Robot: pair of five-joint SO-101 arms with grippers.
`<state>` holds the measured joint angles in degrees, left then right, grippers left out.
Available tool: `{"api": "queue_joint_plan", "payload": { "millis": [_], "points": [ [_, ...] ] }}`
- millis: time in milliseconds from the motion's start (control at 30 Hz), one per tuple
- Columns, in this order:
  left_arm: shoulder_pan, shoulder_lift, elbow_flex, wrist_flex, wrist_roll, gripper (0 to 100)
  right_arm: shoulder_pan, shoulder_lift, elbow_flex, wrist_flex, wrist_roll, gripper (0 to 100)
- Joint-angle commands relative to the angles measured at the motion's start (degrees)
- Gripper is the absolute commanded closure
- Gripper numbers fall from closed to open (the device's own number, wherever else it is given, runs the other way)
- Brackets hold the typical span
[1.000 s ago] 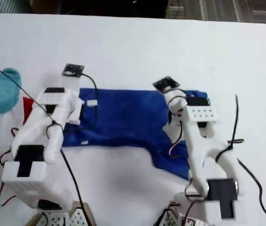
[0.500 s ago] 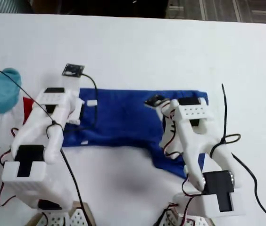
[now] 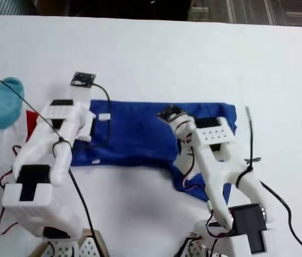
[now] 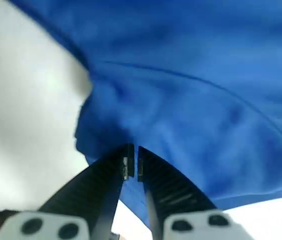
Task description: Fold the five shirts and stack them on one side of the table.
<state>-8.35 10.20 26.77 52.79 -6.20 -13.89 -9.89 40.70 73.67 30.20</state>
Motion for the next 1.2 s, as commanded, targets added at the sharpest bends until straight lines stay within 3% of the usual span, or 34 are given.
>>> {"api": "queue_joint_plan", "payload": {
  "millis": [0, 133, 233, 400, 567, 833, 1167],
  "points": [
    [-0.4, -0.3, 0.0, -1.7, 0.4, 97, 3.2, -0.8, -3.3, -1.6, -1.7, 97.8],
    [-0.4, -0.3, 0.0, -1.7, 0.4, 97, 14.5, -2.7, -12.4, -7.0, -12.8, 97.8],
    [-0.4, -0.3, 0.0, -1.7, 0.4, 97, 19.0, 0.1, -17.7, -11.9, -16.5, 97.8],
    [-0.4, -0.3, 0.0, -1.7, 0.4, 97, 18.9, 16.4, -25.7, -14.5, -17.2, 97.8],
    [-0.5, -0.3, 0.0, -1.7, 0.4, 97, 20.4, 31.3, -37.7, -6.8, -17.3, 97.8],
    [-0.4, -0.3, 0.0, -1.7, 0.4, 97, 30.2, 34.9, -43.9, -0.7, -16.8, 97.8],
    [-0.4, -0.3, 0.0, -1.7, 0.4, 97, 21.1, 26.0, -43.4, 3.7, -9.8, 97.8]
  ]
}}
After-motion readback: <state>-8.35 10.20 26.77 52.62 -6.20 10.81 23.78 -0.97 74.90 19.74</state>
